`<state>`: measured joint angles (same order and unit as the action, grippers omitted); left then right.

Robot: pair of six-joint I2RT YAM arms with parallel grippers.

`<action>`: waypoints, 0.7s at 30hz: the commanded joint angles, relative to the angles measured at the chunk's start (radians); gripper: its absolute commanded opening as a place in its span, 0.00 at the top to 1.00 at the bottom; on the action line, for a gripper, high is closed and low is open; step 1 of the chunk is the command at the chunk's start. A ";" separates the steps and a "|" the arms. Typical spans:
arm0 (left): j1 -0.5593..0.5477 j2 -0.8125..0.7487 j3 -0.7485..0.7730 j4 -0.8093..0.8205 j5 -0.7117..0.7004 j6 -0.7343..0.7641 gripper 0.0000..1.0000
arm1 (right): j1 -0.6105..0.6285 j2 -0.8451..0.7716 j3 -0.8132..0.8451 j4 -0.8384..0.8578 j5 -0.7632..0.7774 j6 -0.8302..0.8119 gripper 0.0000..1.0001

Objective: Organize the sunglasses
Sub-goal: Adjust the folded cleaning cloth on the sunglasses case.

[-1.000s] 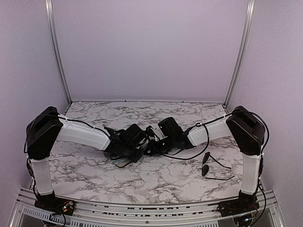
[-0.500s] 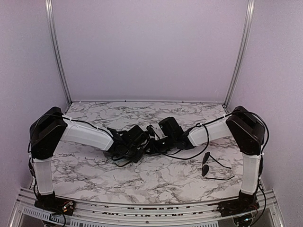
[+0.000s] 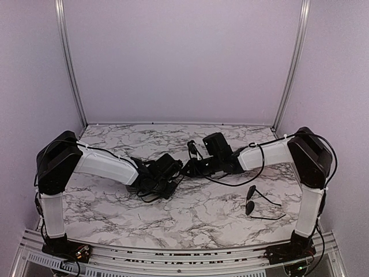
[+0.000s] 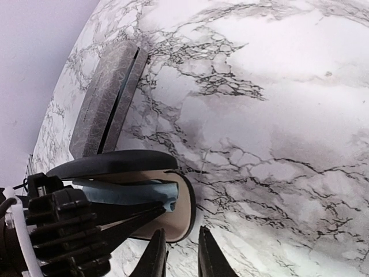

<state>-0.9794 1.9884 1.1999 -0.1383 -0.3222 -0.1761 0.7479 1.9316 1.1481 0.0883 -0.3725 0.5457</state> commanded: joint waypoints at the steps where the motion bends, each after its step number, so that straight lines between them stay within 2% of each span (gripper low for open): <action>1: -0.007 -0.010 -0.016 0.009 0.029 -0.018 1.00 | -0.002 0.043 0.039 -0.011 -0.003 -0.024 0.80; 7: -0.007 -0.017 -0.023 0.018 0.033 -0.027 1.00 | -0.002 0.107 0.015 0.060 -0.054 -0.008 0.84; 21: -0.007 -0.013 -0.023 0.020 0.040 -0.022 1.00 | -0.025 0.158 -0.002 0.202 -0.173 0.060 0.84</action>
<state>-0.9794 1.9862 1.1923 -0.1219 -0.3210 -0.1944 0.7311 2.0739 1.1473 0.1940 -0.4782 0.5720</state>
